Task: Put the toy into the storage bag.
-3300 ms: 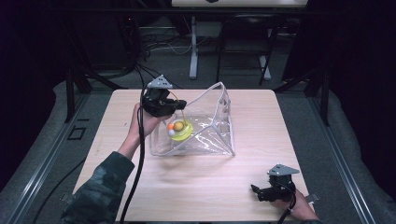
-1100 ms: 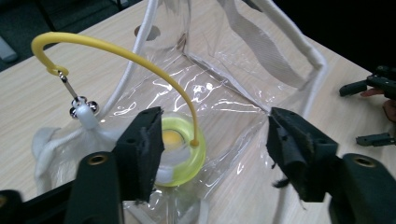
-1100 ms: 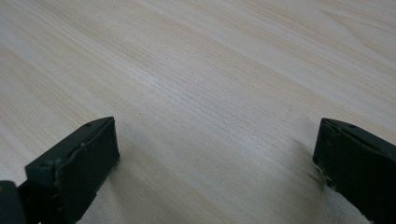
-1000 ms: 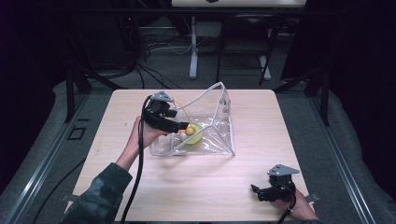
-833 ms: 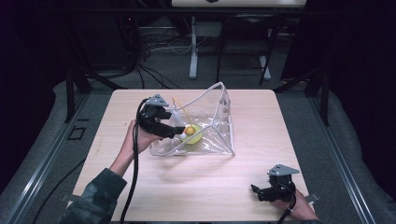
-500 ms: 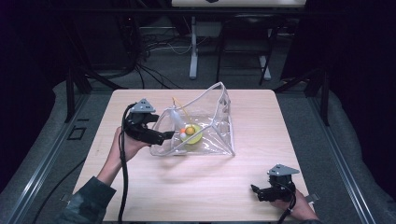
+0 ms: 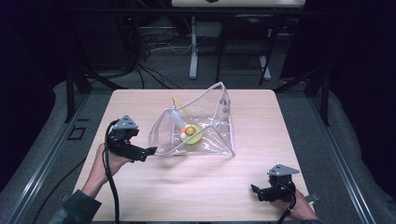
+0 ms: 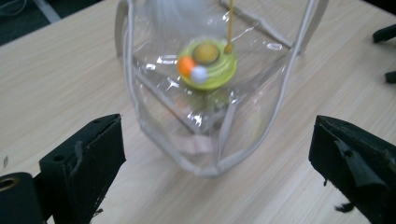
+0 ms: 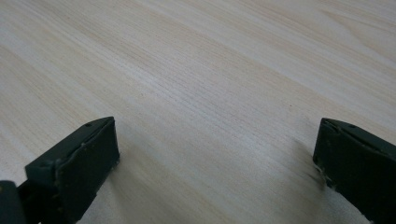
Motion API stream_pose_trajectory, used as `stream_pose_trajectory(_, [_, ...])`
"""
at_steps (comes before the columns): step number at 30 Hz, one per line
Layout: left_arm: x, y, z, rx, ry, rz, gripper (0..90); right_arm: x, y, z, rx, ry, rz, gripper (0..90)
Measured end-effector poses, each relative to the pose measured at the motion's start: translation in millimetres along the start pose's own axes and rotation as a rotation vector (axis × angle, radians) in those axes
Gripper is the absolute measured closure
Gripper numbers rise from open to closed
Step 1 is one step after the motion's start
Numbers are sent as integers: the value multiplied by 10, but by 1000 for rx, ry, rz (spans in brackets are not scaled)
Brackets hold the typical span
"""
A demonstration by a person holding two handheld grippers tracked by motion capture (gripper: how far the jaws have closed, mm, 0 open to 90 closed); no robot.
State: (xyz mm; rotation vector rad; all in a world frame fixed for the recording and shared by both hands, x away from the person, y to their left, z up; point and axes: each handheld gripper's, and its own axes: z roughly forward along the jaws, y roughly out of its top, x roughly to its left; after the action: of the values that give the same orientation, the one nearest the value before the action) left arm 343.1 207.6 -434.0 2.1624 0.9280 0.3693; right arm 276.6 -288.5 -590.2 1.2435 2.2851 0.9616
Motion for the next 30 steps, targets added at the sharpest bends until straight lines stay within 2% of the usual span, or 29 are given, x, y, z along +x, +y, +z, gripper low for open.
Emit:
stream_pose_trajectory(4, [44, -153, 19, 19, 1, -23, 2, 1, 0, 0, 0, -2, 0, 0])
stream_pose_trajectory(6, [56, -220, 45, 49, -15, -33, 2, 1, 0, 0, 0, -2, 0, 0])
stream_pose_trajectory(10, [46, -366, 129, 109, -19, -15, 1, 1, 0, 0, 0, -2, 1, 0])
stream_pose_trajectory(13, [31, -478, 202, 142, -21, -19, 1, 1, 0, 0, 0, -2, 0, 0])
stream_pose_trajectory(16, [44, -577, 245, 157, -29, -42, 1, 1, 0, 0, 0, -2, 0, 0])
stream_pose_trajectory(19, [64, -693, 315, 172, -36, -85, 0, 1, 0, 0, 0, 0, 0, 0])
stream_pose_trajectory(22, [67, -803, 402, 213, -34, -94, 0, 1, 0, 0, 0, -2, 1, 0])
stream_pose_trajectory(24, [75, -879, 462, 241, -18, -87, 0, 1, 0, 0, 0, -2, 0, 0])
stream_pose_trajectory(30, [139, -1025, 555, 267, 11, -113, 0, 1, 1, 1, 0, -2, 0, 0])
